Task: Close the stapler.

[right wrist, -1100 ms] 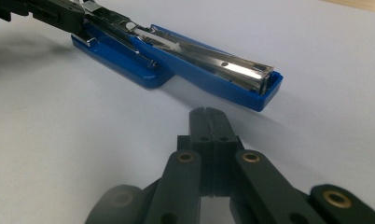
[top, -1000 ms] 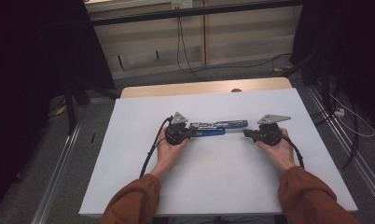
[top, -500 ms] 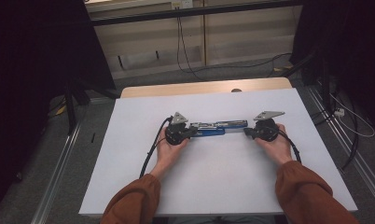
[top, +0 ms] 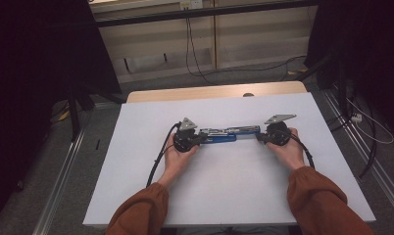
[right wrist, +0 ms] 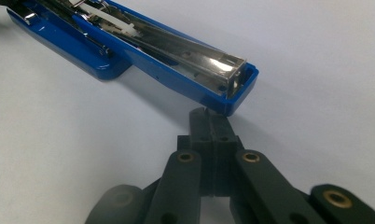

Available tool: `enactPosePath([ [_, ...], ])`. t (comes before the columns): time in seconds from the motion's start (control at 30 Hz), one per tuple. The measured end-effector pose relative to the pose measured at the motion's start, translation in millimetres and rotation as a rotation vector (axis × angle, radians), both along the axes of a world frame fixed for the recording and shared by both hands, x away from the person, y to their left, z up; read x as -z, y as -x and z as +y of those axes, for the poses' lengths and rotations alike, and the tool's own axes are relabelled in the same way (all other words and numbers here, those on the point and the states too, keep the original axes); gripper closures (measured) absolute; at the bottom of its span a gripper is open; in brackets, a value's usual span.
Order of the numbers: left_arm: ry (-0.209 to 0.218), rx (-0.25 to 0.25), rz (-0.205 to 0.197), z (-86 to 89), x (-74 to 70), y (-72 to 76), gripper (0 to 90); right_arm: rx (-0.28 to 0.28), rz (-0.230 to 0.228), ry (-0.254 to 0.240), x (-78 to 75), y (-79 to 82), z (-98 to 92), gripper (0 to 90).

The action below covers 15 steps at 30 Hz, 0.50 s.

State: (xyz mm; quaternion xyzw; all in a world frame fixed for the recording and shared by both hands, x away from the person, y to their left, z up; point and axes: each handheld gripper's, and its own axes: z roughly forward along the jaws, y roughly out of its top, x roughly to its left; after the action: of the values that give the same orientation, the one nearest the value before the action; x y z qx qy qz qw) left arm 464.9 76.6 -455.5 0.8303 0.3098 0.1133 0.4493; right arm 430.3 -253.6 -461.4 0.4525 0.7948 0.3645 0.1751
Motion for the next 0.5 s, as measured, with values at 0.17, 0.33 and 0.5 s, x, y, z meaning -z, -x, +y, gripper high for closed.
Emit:
enactPosePath([
  [0.17, 0.002, 0.003, 0.0, 0.1, 0.1, -0.2, 90.0, 0.007, -0.003, 0.005, -0.2, -0.3, 1.6, 90.0],
  [0.33, -0.008, 0.007, -0.008, 0.1, 0.0, -0.2, 90.0, 0.009, 0.002, 0.0, -0.4, -1.4, 1.9, 90.0],
  [0.5, -0.006, 0.008, -0.008, 0.8, 0.0, -0.7, 90.0, 0.01, -0.001, -0.006, 0.0, -1.8, 1.9, 90.0],
])
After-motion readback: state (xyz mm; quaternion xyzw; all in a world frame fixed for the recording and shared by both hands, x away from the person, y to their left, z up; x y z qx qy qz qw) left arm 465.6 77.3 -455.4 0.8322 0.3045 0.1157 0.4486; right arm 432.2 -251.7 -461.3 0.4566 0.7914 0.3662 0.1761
